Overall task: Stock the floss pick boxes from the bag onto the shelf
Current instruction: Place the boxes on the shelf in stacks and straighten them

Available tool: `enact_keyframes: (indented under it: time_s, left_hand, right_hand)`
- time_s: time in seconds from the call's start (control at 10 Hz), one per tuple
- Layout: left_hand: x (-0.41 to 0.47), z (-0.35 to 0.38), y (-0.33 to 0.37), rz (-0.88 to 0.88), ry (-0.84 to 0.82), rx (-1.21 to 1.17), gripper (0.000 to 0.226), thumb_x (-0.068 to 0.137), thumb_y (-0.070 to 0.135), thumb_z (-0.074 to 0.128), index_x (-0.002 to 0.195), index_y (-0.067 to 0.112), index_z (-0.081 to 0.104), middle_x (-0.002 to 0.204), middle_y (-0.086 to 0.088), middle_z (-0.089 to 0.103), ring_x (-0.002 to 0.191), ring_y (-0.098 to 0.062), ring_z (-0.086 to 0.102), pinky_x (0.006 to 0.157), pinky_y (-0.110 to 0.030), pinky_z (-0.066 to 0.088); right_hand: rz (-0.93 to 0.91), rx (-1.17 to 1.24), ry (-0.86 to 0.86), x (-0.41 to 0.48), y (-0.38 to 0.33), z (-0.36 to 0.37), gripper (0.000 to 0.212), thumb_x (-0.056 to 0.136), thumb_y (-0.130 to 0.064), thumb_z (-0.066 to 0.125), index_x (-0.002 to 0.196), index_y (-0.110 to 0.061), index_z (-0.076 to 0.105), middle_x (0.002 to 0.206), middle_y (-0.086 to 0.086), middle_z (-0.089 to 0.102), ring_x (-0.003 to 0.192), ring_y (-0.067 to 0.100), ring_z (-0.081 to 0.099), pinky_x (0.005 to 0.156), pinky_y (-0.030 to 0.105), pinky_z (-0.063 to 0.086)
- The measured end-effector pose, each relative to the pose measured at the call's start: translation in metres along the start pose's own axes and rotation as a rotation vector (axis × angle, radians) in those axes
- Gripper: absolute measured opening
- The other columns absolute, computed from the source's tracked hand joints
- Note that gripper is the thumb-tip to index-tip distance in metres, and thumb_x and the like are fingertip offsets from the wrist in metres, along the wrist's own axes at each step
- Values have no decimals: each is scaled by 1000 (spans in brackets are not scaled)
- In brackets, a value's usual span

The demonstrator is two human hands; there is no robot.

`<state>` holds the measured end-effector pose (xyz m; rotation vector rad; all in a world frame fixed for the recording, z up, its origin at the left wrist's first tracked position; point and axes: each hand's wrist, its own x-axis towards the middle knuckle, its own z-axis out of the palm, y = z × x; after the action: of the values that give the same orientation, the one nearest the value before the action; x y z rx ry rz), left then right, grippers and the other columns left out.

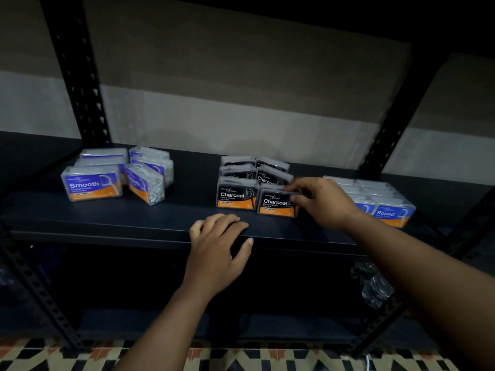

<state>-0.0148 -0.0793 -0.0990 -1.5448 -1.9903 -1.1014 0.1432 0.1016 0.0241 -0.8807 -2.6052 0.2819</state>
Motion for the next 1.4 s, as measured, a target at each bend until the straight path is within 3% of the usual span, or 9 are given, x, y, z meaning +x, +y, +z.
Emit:
enact_keyframes:
  time_s: [0.3,0.5,0.7,0.8,0.9,1.1,1.3,1.4]
  left_hand:
    - [0,0,2,-27,-12,8,32,88,47,59,111,27,69,119,13,62,118,-12,52,102,-34,24]
    - [0,0,2,-27,-11,5,32,89,47,58,110,27,70,119,13,62,118,-12,53,102,-32,23]
    - [0,0,2,-28,-12,0,32,89,48,57,110,27,70,119,13,62,118,-11,52,102,-32,22]
    - [0,0,2,-24,-8,-4,32,89,47,57,110,27,70,119,13,62,118,-12,53,102,-32,22]
    - [0,1,2,-23,-7,-2,33,89,48,56,110,26,70,119,12,62,118,-13,53,102,-34,23]
    - [1,2,3,-19,4,2,33,88,48,57,109,26,70,118,12,63,117,-13,53,100,-33,23]
    - [1,1,2,-23,-16,2,33,89,48,57,112,27,69,121,13,61,119,-12,51,102,-35,24]
    - [1,1,2,-17,-17,4,33,89,48,57,112,26,69,121,12,61,119,-13,52,101,-36,25]
  right_hand:
    - [-19,8,17,0,2,-1,19,90,-27,65,107,-35,69,68,-16,57,62,2,49,61,24,36]
    - [-2,10,10,-1,3,-1,23,90,-28,64,111,-37,68,90,-10,71,81,13,63,75,32,51]
    - [7,9,9,1,3,-1,22,90,-29,64,110,-36,69,91,-9,71,79,11,61,75,30,49]
    - [-2,3,25,1,0,-4,22,90,-39,62,110,-35,70,96,-11,72,86,10,65,79,29,50]
    - [16,13,77,5,-3,-10,21,90,-42,59,106,-34,71,99,-9,74,92,13,66,83,31,52]
    - [167,121,71,37,-5,-18,12,87,-27,62,87,-30,74,93,-7,74,91,13,67,84,26,52]
    - [237,78,-88,73,-12,-17,13,88,-28,68,99,-25,75,112,-3,71,104,16,63,88,23,46]
    - [261,25,-137,77,-10,-13,25,88,-29,69,112,-23,72,124,-1,66,113,19,60,93,22,42]
